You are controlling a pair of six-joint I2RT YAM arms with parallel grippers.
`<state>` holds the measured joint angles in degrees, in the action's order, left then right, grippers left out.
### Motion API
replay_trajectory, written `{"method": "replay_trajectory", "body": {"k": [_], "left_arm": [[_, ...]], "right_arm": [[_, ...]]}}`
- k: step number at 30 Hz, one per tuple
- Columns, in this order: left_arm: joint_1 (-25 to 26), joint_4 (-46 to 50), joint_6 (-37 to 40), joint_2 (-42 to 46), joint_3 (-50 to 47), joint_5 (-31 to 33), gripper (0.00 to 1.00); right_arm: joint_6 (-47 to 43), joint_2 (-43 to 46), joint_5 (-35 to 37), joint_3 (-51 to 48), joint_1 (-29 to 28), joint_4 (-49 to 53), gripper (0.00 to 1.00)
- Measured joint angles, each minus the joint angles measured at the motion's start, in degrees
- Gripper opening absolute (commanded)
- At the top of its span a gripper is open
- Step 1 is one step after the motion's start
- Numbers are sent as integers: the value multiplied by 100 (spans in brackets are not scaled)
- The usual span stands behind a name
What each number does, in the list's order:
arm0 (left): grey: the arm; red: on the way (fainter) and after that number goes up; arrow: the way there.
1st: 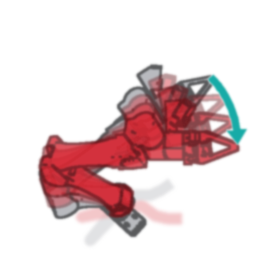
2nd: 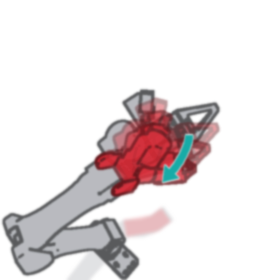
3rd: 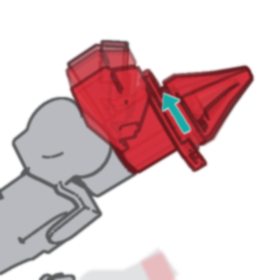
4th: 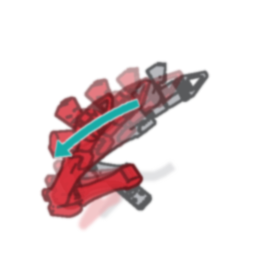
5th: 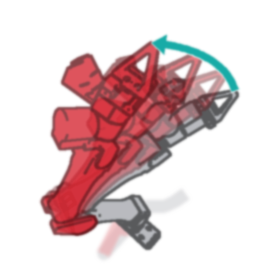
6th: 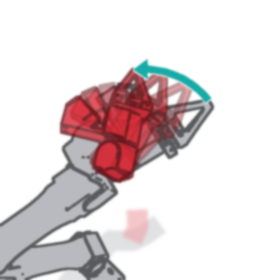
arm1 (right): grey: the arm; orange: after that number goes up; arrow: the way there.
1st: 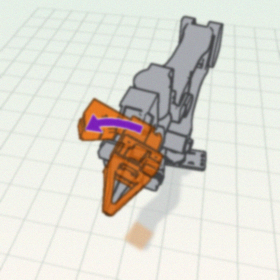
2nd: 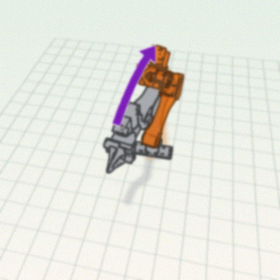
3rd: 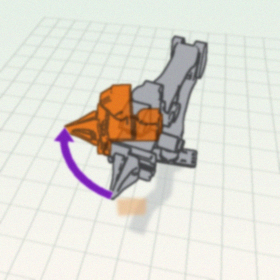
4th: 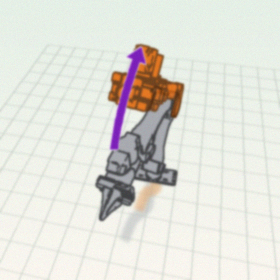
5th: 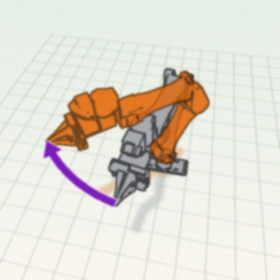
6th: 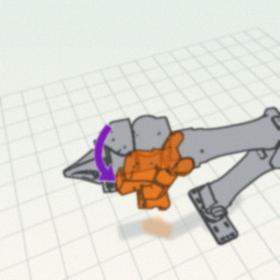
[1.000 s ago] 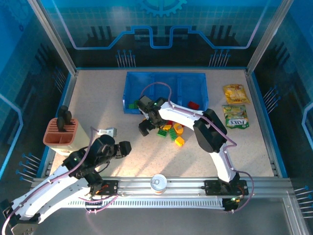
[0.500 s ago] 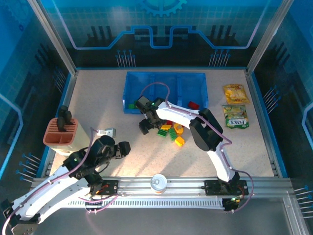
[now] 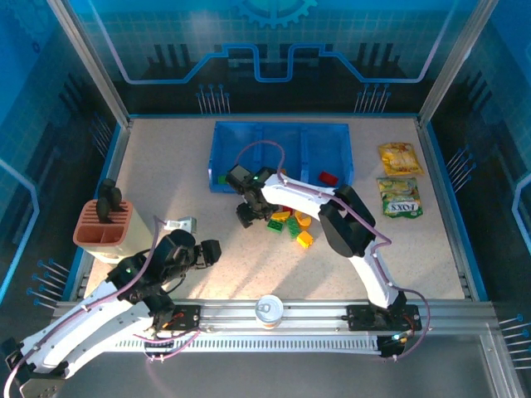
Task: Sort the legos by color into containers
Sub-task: Move the lego to the center of the table.
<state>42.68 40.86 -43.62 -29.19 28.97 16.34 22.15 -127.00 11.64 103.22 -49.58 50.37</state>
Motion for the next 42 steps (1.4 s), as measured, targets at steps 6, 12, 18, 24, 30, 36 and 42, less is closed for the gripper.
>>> {"method": "replay_trajectory", "body": {"k": [6,12,18,24,30,36,42], "left_arm": [[4,0,2,0,0,37,69],[4,0,2,-7,0,61,69],[4,0,4,-7,0,70,69],[4,2,7,-7,0,101,69],[4,2,7,-7,0,105,69],[4,4,9,-4,0,105,69],[4,4,9,-4,0,149,69]], "right_arm": [[55,0,17,52,-79,20,70],[81,0,-48,52,-151,9,65],[26,0,-208,39,-299,-144,65],[-251,0,-269,31,-391,-219,68],[-520,-96,-184,343,-389,-94,69],[-691,-289,-114,605,-389,-52,68],[-774,-313,-116,634,-400,-48,61]]}}
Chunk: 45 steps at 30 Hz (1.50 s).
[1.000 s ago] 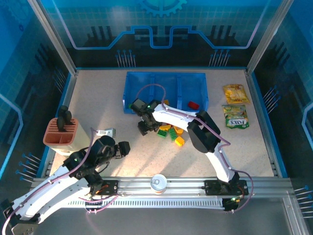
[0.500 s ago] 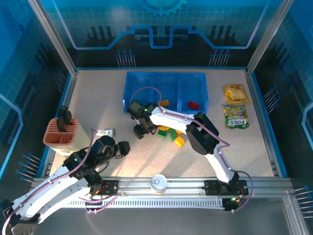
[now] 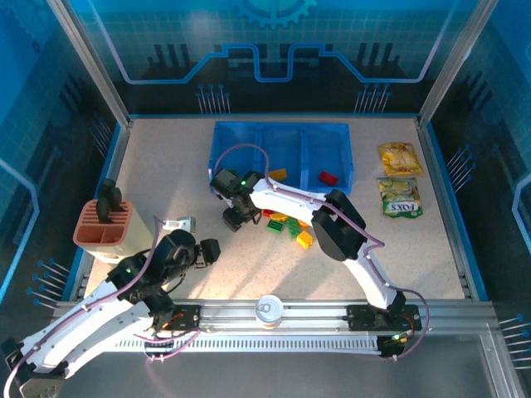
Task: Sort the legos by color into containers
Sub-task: Move the lego to the center of the table, then pick up the lego from the center of the table.
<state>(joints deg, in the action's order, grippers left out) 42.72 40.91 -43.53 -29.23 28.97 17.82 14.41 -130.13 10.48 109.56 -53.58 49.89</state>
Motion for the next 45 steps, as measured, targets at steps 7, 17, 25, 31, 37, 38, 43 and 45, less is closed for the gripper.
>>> {"method": "replay_trajectory", "body": {"k": [7,17,25,31,37,38,43,45], "left_arm": [[0,0,2,0,0,44,69],[0,0,9,0,0,85,69],[0,57,9,9,2,85,69],[0,92,9,28,2,101,69],[0,87,11,37,11,107,69],[0,87,11,37,11,109,69],[0,87,11,37,11,125,69],[0,85,11,37,11,142,69]], "right_arm": [[-57,2,-26,-7,-28,-28,56],[-337,133,-39,-181,-149,-142,71],[-658,-85,-57,472,-122,-17,72],[-706,-420,-192,529,-72,35,68],[-732,-501,-232,476,-72,63,43],[-748,-501,-236,476,-72,68,40],[-697,-459,-234,481,-70,68,32],[-671,-417,-234,544,-52,70,30]]}}
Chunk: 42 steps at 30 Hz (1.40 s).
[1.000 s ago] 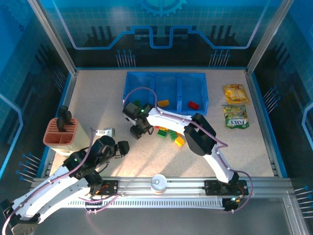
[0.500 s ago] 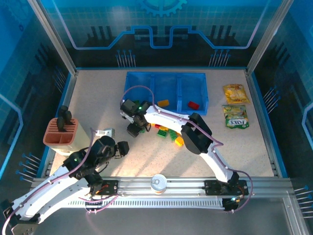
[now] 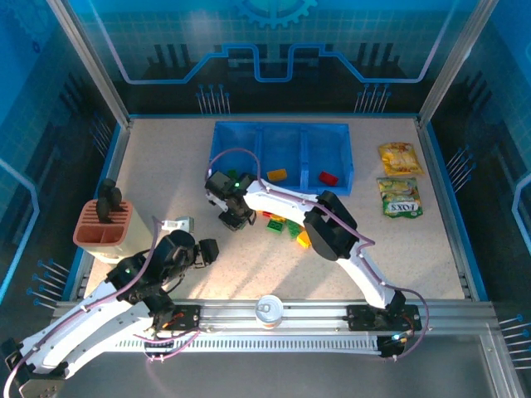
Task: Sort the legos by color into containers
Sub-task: Pick up the lego from the center of the table, then place the lego in the container.
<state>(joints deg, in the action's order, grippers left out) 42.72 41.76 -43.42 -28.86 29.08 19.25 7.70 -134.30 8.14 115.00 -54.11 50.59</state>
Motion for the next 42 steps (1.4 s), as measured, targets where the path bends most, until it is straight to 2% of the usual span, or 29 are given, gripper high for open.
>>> {"method": "replay_trajectory", "body": {"k": [6,11,13,18,21,33,38,42], "left_arm": [[0,4,2,0,2,20,68],[0,44,7,-4,48,52,68],[2,79,7,-7,74,52,68],[11,157,7,9,157,52,68],[11,168,24,22,164,57,68],[11,227,28,72,205,57,68],[11,258,48,68,219,48,70],[11,197,131,-170,219,-17,72]], "right_arm": [[376,57,-4,1034,413,173,30],[697,-369,-35,3112,1060,461,30],[831,-562,-111,3609,1274,474,30],[1123,-664,-216,3303,1530,426,31],[1224,-706,-282,3032,1510,374,33],[1397,-988,-393,3075,1401,125,42],[1364,-905,-413,2966,1292,24,56],[1279,-369,-411,2393,1113,-94,66]]}}
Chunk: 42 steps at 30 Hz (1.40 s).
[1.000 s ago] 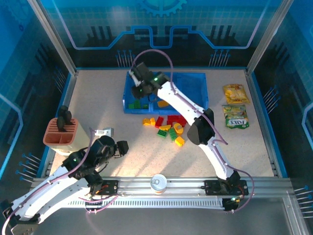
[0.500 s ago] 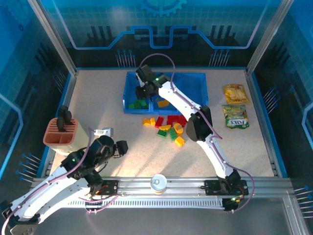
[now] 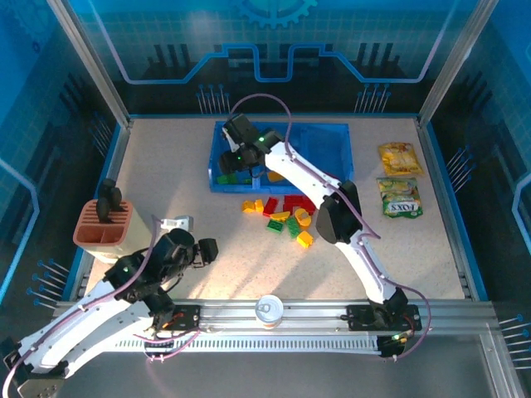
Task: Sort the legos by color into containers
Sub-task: Place the lego in the container, then pick up the lego from the center of the table.
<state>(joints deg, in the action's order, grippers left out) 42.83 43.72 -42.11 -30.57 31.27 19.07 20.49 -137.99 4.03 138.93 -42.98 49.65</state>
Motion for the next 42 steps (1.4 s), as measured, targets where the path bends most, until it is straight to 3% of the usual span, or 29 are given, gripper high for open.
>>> {"method": "replay_trajectory", "body": {"k": [5,15,22,25,31,42], "left_arm": [[0,-372,90,-752,11,-240,74],[-57,-1447,308,-2743,498,-551,77],[-680,-2155,557,-4398,1333,-1176,75],[-977,-2251,680,-5097,1799,-1370,73],[-1381,-2406,807,-6028,2326,-1687,65],[-1661,-2345,951,-6953,3121,-1882,54]], "right_arm": [[-116,1574,-4,-1499,-247,-483,79],[199,5093,146,-5733,-297,-2011,81],[1054,6824,304,-8800,-304,-2566,80],[1429,7593,365,-9687,-326,-2643,78],[1858,8795,632,-10413,-352,-2568,77],[2092,9593,911,-10644,-350,-2426,76]]}}
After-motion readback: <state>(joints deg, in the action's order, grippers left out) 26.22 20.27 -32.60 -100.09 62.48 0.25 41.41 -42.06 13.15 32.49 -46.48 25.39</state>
